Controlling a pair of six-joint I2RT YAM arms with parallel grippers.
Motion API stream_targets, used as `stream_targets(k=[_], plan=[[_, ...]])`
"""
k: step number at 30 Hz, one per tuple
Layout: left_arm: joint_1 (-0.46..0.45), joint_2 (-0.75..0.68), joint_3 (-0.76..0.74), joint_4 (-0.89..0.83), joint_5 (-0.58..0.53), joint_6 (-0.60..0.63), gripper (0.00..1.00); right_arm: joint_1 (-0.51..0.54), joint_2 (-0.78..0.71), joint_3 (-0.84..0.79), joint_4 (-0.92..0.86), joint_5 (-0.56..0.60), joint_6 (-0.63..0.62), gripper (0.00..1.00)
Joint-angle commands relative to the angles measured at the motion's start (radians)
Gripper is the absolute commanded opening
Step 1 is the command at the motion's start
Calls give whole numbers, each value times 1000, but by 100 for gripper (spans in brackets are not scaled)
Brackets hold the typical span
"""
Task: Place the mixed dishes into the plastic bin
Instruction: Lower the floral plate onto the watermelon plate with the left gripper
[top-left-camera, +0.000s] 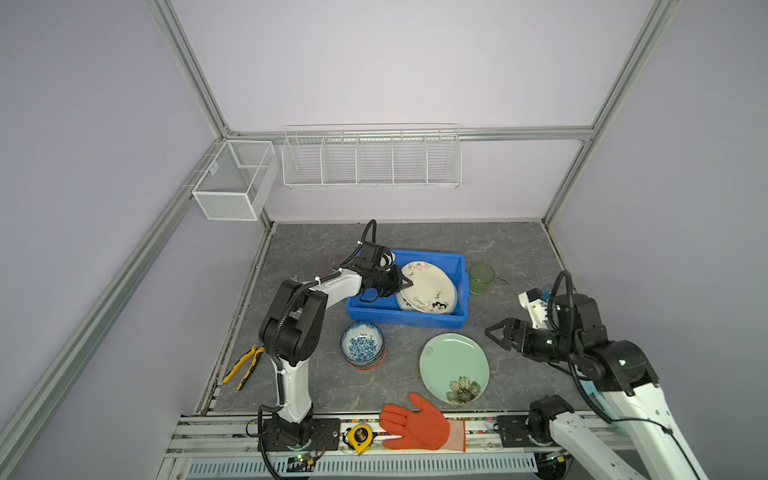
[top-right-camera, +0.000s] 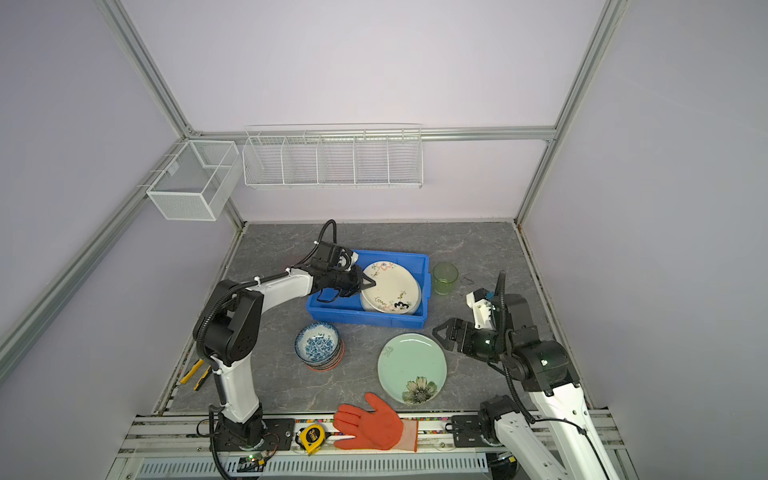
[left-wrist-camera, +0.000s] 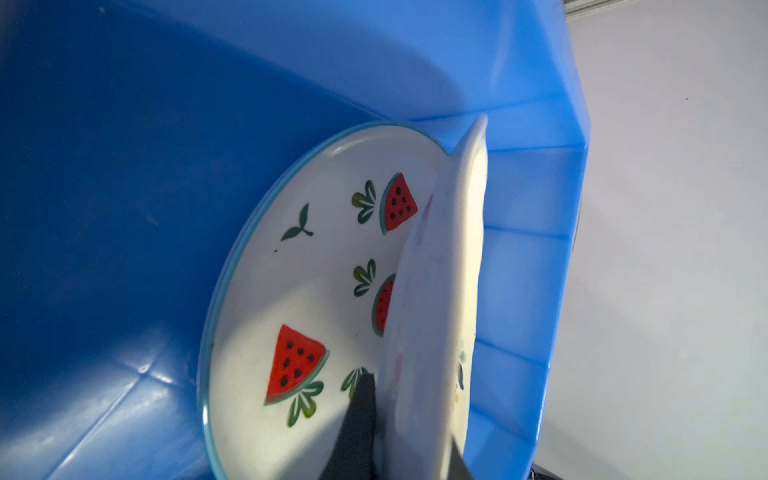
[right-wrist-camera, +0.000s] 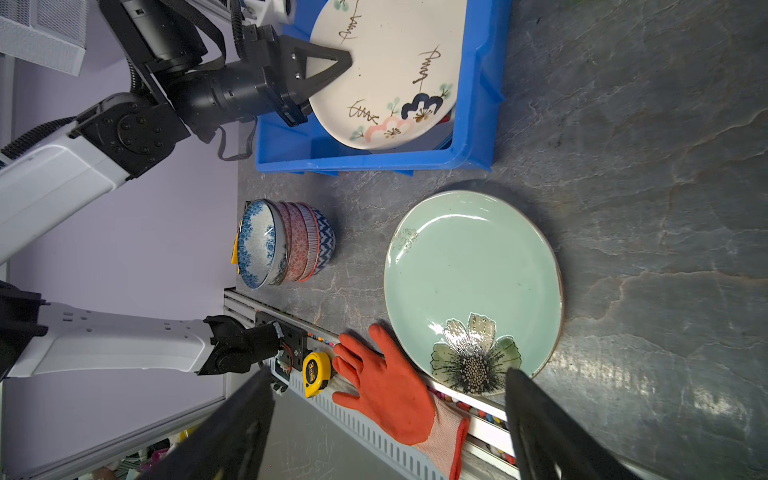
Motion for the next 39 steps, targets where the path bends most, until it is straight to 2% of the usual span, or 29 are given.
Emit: stream_targets(k=[1,11,18,23,30,39], plan=[[-3,4,19,101,31,1,0,-4,-11,-17,-19,12,1,88],[-7,29,11,125,39,-12,0,-4,-28,-29,-26,20,10,88],[-8,33,1,139,44,-15,13,-5,-35,-35,-27,23,14,88],[-10,35,-9,146,51,-18,29,-5,-35,-36,-27,23,15,88],[-11,26,-15,136,50,-8,43,-5,-35,-39,-26,23,14,88],[-14,-1,8,13,-2,68,61,-5,-30,-42,-22,21,14,88]])
